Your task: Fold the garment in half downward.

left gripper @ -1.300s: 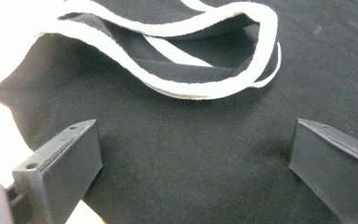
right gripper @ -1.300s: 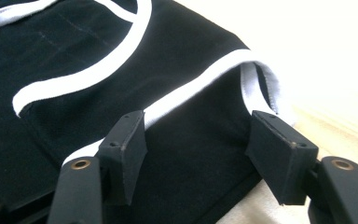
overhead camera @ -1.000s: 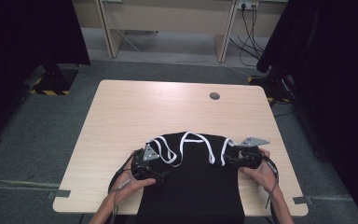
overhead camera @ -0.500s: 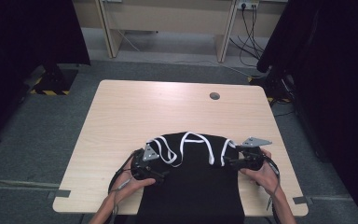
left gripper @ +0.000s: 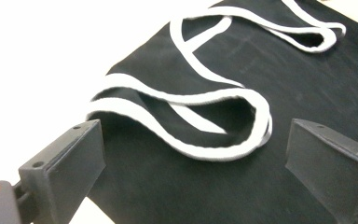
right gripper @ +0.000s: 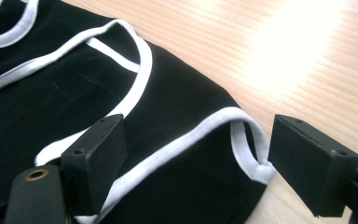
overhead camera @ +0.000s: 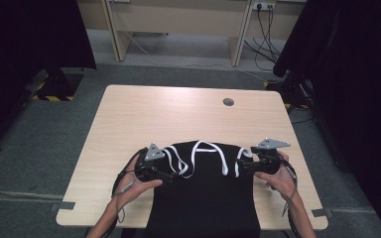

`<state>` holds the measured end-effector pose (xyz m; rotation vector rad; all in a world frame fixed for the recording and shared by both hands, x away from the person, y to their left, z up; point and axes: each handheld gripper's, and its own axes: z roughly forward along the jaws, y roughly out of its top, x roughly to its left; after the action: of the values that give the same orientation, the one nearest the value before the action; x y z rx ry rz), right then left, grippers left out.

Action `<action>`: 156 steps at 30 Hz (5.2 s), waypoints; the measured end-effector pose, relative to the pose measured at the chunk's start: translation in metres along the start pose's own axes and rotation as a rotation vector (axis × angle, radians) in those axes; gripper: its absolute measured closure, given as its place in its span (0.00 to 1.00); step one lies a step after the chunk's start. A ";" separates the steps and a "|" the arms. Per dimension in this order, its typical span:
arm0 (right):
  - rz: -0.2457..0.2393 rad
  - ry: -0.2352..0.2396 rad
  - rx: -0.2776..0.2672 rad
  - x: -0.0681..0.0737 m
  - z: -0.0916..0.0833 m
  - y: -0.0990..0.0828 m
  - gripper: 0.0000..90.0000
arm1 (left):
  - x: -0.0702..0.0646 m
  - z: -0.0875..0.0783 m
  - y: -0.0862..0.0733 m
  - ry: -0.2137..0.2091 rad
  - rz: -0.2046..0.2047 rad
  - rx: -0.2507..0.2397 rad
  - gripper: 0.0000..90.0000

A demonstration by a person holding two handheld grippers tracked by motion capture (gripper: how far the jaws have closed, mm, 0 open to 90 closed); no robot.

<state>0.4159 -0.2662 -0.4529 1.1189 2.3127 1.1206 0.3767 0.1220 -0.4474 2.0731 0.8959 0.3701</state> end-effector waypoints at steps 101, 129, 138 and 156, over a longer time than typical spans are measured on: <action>-0.028 -0.059 -0.042 -0.033 0.039 0.125 0.93 | 0.093 0.037 0.113 0.178 -0.032 -0.037 0.92; -0.215 0.023 -0.126 0.037 -0.007 0.016 0.92 | -0.021 -0.017 -0.002 0.078 0.165 -0.161 0.91; -0.252 0.076 -0.068 0.060 -0.025 -0.025 0.89 | -0.042 -0.024 -0.047 0.017 0.168 -0.094 0.88; -0.257 0.152 0.043 0.076 -0.024 -0.027 0.52 | -0.066 -0.004 -0.046 0.125 0.292 0.018 0.43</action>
<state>0.3398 -0.2307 -0.4560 0.7441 2.5203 1.0946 0.3071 0.0959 -0.4778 2.2214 0.6688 0.6550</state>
